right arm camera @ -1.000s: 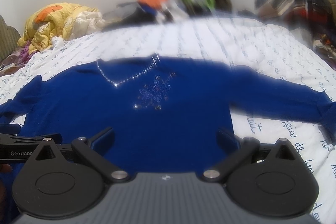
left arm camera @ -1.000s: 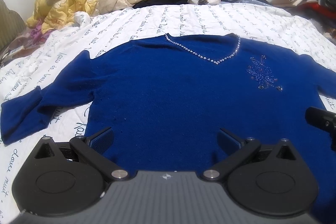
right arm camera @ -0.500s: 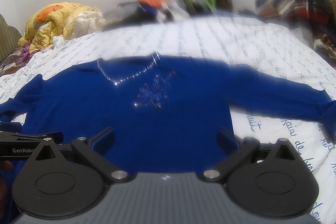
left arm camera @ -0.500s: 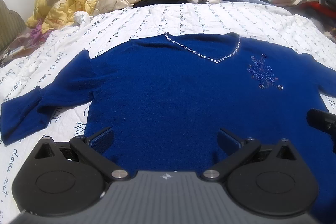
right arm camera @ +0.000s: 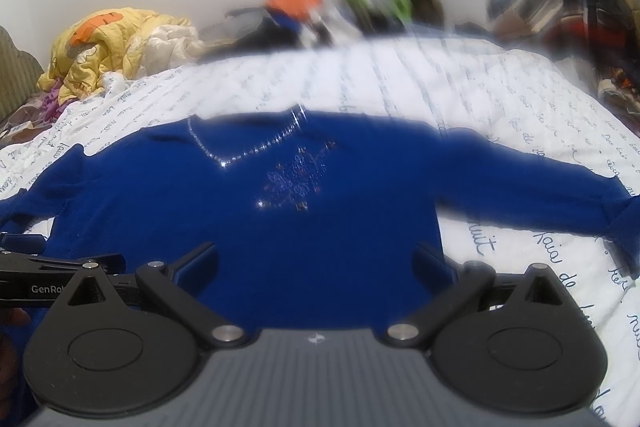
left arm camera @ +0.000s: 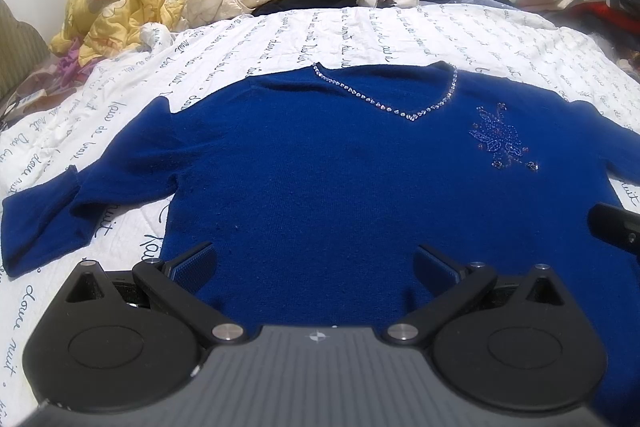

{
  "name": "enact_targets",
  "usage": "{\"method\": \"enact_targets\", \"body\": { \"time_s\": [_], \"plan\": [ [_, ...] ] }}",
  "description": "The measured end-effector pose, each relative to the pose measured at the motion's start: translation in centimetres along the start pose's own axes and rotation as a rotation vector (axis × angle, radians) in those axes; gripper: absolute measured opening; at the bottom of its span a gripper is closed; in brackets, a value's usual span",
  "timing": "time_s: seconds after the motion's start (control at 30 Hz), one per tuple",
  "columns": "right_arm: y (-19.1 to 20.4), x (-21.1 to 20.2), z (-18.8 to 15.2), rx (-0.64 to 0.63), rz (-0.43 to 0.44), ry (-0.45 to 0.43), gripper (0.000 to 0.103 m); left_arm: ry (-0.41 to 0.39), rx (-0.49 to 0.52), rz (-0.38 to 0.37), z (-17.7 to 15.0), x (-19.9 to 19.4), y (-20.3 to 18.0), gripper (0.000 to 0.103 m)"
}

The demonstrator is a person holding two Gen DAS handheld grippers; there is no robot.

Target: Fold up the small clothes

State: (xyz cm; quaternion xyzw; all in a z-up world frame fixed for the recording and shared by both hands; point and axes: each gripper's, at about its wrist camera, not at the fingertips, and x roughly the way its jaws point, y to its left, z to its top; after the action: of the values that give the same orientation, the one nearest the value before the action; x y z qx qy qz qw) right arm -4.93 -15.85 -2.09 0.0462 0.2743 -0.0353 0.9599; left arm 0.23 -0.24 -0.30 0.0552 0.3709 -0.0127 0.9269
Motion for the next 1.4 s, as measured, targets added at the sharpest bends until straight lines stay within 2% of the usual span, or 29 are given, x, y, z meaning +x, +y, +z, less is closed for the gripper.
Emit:
{"method": "enact_targets", "body": {
  "time_s": [1.4],
  "plan": [
    [-0.28,-0.11,-0.14,-0.001,0.011,-0.009,0.103,0.005,0.012,0.008,-0.04,0.23,-0.37,0.103]
  ]
}}
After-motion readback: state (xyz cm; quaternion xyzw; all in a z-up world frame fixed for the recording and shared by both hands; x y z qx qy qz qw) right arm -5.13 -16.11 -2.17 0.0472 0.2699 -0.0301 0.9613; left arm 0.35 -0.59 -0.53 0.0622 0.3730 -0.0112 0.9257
